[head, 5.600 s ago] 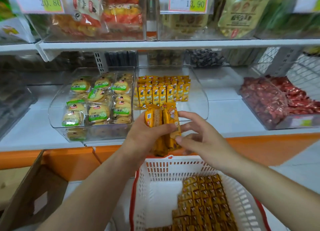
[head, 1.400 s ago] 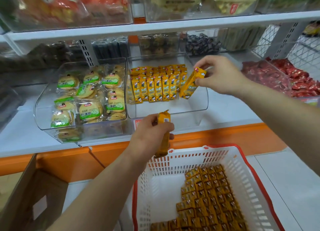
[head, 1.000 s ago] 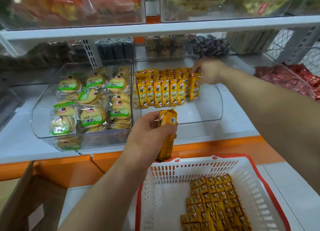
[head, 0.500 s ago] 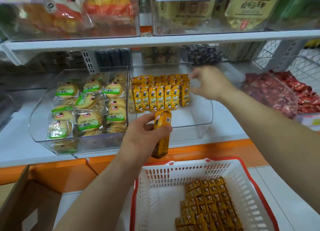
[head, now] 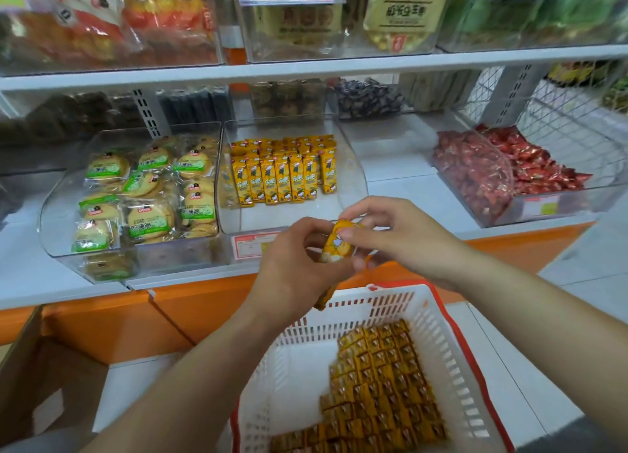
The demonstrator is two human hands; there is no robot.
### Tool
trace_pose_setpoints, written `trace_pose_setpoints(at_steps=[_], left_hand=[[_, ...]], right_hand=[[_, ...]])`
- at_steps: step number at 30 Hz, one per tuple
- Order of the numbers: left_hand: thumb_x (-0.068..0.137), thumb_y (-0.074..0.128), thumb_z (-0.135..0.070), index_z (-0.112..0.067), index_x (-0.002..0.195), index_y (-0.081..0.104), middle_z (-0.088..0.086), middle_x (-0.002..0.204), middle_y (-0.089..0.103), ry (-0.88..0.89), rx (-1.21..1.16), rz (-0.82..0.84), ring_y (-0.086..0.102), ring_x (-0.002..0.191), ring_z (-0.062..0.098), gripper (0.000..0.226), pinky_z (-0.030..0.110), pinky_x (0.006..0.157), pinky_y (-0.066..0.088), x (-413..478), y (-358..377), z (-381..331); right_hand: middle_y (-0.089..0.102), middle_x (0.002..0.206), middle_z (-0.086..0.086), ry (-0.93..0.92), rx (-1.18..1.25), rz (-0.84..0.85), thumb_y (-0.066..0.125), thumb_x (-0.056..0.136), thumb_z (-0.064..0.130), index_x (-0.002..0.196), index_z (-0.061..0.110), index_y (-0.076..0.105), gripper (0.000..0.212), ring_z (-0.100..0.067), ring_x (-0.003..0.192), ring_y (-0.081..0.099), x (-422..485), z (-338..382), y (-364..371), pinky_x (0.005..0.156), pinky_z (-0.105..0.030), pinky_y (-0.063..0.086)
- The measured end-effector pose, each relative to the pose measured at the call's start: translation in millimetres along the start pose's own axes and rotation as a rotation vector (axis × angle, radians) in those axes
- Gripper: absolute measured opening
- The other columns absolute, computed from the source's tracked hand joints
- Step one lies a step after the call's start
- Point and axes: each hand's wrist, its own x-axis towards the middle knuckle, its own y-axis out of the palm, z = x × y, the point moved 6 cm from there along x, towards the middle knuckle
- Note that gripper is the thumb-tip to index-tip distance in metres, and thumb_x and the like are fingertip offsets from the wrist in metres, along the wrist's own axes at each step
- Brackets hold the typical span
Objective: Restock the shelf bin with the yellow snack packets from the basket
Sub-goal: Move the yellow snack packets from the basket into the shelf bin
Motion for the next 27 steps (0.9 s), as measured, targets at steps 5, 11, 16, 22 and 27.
trace_pose_setpoints(at_steps=[5, 11, 16, 22, 27], left_hand=[[0.078, 0.087, -0.018, -0.026, 0.112, 0.066, -0.005, 0.093, 0.076, -0.059, -0.111, 0.059, 0.073, 0.071, 0.019, 0.041, 0.025, 0.056, 0.057, -3, 4, 2], [0.080, 0.085, -0.023, -0.030, 0.111, 0.068, -0.010, 0.095, 0.077, -0.082, -0.090, 0.040, 0.075, 0.081, 0.016, 0.036, 0.030, 0.071, 0.063, 2, -1, 11], [0.081, 0.084, -0.025, -0.032, 0.110, 0.067, -0.007, 0.096, 0.076, -0.069, -0.012, -0.015, 0.074, 0.082, 0.011, 0.034, 0.028, 0.070, 0.063, 9, -11, 10], [0.088, 0.076, -0.039, -0.036, 0.114, 0.060, -0.020, 0.104, 0.065, 0.023, 0.370, -0.142, 0.067, 0.084, -0.003, 0.031, 0.019, 0.063, 0.057, 61, -42, -7], [0.086, 0.078, -0.038, -0.023, 0.137, 0.054, -0.001, 0.134, 0.060, 0.152, 0.857, -0.138, 0.056, 0.119, 0.020, 0.058, 0.033, 0.095, 0.047, 151, -41, 0]], right_hand=[[0.074, 0.088, -0.011, 0.001, 0.188, -0.049, 0.068, 0.090, 0.013, 0.110, 0.013, 0.069, 0.020, -0.020, 0.073, 0.070, -2, -13, -13, 0.066, -0.029, 0.057], [0.076, 0.093, -0.012, -0.017, 0.283, -0.119, 0.070, 0.090, 0.014, 0.109, 0.017, 0.070, 0.019, -0.023, 0.081, 0.072, 8, -20, -29, 0.070, -0.030, 0.057], [0.074, 0.097, -0.010, -0.063, 0.310, -0.139, 0.072, 0.088, 0.012, 0.115, 0.011, 0.069, 0.027, -0.025, 0.086, 0.073, 18, -20, -32, 0.077, -0.034, 0.058], [0.070, 0.105, -0.005, -0.233, -0.013, -0.317, 0.073, 0.088, 0.010, 0.112, 0.021, 0.071, 0.027, -0.014, 0.079, 0.071, 61, 8, -63, 0.080, -0.032, 0.059], [0.070, 0.102, 0.001, -0.297, -0.454, -0.292, 0.077, 0.082, 0.015, 0.110, 0.023, 0.071, 0.029, -0.016, 0.086, 0.069, 138, 18, -64, 0.088, -0.038, 0.055]])
